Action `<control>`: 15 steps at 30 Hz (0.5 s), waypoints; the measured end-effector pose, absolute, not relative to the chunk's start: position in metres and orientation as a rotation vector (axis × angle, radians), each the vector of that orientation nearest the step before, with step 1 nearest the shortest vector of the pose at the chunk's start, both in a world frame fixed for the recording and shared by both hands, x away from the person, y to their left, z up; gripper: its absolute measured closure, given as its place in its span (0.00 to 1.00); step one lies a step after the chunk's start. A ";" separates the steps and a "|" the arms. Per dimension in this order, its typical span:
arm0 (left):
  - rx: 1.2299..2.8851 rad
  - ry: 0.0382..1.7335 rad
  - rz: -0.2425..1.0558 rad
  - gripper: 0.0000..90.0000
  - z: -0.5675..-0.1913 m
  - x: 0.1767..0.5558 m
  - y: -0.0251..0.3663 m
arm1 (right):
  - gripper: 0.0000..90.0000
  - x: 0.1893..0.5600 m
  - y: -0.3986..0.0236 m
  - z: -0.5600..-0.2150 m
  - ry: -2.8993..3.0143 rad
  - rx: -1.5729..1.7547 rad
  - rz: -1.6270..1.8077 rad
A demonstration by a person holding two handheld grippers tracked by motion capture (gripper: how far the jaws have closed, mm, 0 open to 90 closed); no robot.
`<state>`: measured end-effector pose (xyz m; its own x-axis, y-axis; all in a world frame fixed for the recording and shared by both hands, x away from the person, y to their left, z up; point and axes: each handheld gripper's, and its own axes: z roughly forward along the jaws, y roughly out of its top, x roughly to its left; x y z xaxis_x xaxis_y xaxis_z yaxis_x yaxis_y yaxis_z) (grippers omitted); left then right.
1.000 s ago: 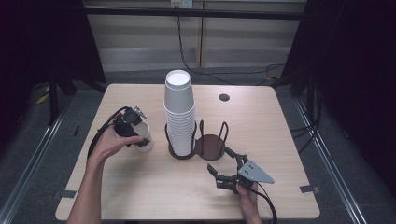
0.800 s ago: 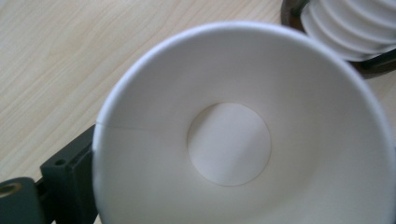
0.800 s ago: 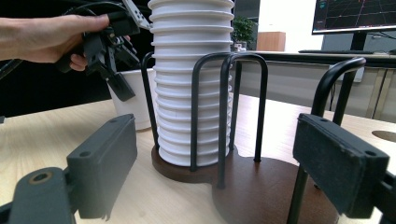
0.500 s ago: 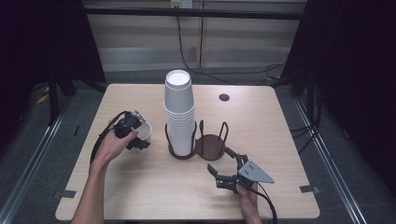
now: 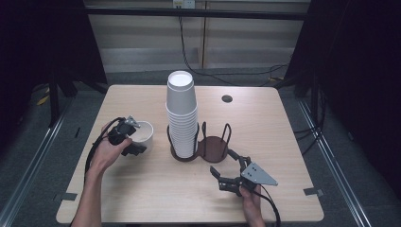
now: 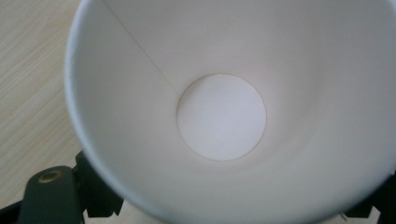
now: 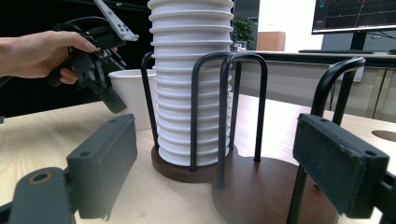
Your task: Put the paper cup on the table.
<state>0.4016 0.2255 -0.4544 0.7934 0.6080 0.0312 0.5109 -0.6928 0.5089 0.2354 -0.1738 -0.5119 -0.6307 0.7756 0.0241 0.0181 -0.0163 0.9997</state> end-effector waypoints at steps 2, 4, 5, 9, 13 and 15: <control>2.488 0.846 0.270 0.18 -0.455 0.399 0.228 | 0.15 0.235 -0.174 -0.512 1.690 0.829 1.706; 2.458 0.836 0.264 0.18 -0.455 0.396 0.231 | 0.15 0.235 -0.174 -0.512 1.690 0.828 1.703; 2.438 0.834 0.259 0.18 -0.454 0.394 0.233 | 0.15 0.235 -0.174 -0.512 1.689 0.830 1.705; 2.376 0.850 0.270 0.18 -0.448 0.386 0.238 | 0.15 0.235 -0.174 -0.512 1.691 0.829 1.705; 2.265 0.866 0.293 0.18 -0.442 0.378 0.244 | 0.15 0.235 -0.174 -0.512 1.690 0.830 1.705; 2.214 0.870 0.302 0.17 -0.442 0.373 0.247 | 0.15 0.235 -0.174 -0.512 1.688 0.829 1.702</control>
<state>0.3731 0.2466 -0.4417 0.7438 0.6670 -0.0435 0.4964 -0.5076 0.7042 0.2351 -0.1736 -0.5119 -0.6279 0.7780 0.0211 0.0145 -0.0153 0.9998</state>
